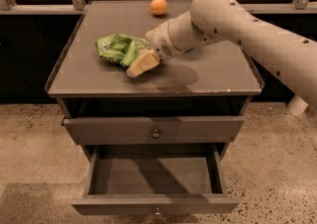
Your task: Place green rice chip bag into middle drawer
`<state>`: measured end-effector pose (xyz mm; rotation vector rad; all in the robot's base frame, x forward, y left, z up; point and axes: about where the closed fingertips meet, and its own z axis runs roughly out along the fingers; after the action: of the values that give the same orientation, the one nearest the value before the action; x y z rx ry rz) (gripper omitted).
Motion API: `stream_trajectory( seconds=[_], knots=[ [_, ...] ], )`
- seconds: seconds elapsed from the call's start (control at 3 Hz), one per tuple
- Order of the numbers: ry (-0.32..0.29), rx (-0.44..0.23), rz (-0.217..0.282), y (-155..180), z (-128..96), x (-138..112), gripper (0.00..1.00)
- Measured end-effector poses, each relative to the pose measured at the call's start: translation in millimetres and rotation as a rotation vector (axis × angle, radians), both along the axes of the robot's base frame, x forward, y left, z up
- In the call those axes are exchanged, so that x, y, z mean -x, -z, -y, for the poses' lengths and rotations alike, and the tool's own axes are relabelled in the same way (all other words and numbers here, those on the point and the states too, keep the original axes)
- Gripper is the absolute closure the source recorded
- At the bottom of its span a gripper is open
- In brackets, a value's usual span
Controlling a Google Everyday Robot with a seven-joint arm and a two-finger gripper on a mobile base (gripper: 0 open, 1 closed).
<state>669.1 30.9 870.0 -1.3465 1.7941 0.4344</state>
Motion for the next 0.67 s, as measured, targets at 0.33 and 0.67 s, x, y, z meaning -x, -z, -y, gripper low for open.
stream_trajectory(
  seconds=[0.33,0.67],
  knots=[
    [0.0,0.0,0.0,0.0,-0.1,0.0,0.43],
    [0.0,0.0,0.0,0.0,-0.1,0.0,0.64]
  ],
)
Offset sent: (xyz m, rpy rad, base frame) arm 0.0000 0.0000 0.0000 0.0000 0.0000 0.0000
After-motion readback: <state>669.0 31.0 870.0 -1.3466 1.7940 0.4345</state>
